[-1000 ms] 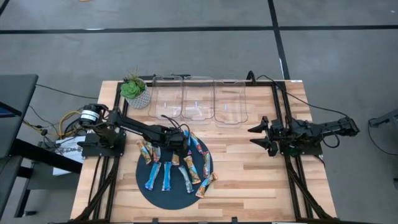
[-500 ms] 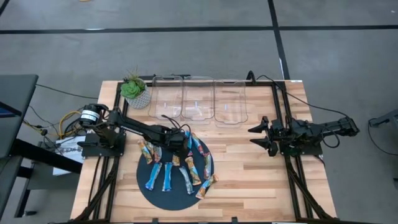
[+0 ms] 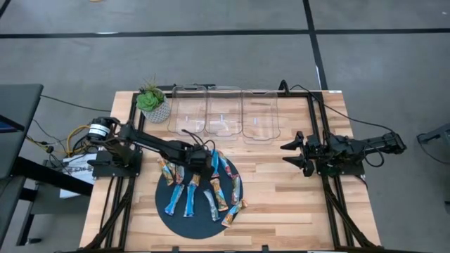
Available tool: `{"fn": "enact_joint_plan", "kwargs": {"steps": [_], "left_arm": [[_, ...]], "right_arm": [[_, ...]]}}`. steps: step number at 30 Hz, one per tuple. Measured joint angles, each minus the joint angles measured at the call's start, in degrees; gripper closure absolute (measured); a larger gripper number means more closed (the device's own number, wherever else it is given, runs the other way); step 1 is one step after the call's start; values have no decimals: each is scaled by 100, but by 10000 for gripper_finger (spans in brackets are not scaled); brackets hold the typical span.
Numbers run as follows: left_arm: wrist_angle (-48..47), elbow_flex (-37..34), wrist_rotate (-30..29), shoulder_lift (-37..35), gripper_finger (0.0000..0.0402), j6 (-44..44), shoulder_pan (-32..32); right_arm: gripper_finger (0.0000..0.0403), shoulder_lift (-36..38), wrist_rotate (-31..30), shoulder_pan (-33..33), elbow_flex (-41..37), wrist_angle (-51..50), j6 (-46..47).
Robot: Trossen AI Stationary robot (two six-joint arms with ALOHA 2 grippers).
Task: Pick and place Granola Bars by type
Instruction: Put the orange granola bar into the left transparent bin
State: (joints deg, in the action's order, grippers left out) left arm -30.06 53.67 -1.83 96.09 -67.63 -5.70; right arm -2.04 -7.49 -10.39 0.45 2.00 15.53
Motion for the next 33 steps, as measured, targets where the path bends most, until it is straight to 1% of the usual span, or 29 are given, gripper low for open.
{"fn": "enact_joint_plan", "kwargs": {"steps": [3, 11, 17, 22, 25, 29, 33], "left_arm": [[-2, 0, -82, -249, 350, 13, 33], [201, 0, -827, -1274, 351, 65, 131], [863, 0, -1335, -2019, 351, 101, 236], [1675, 2, -1601, -2541, 351, 458, 261], [1924, 11, -1690, -2714, 351, 570, 259], [1906, 11, -1716, -2760, 351, 675, 265], [1929, 11, -1863, -2760, 351, 923, 413]], "right_arm": [[159, 0, -2, 0, 1, 0, 0], [159, 0, -2, 0, 2, 0, 0], [159, 0, -4, -2, 0, 3, 0], [159, 1, -13, 0, 1, 7, -1], [159, 0, -11, 0, 0, 7, -1], [159, 0, -11, 0, 0, 7, -2], [159, 0, -11, -1, 1, 7, -1]]}}
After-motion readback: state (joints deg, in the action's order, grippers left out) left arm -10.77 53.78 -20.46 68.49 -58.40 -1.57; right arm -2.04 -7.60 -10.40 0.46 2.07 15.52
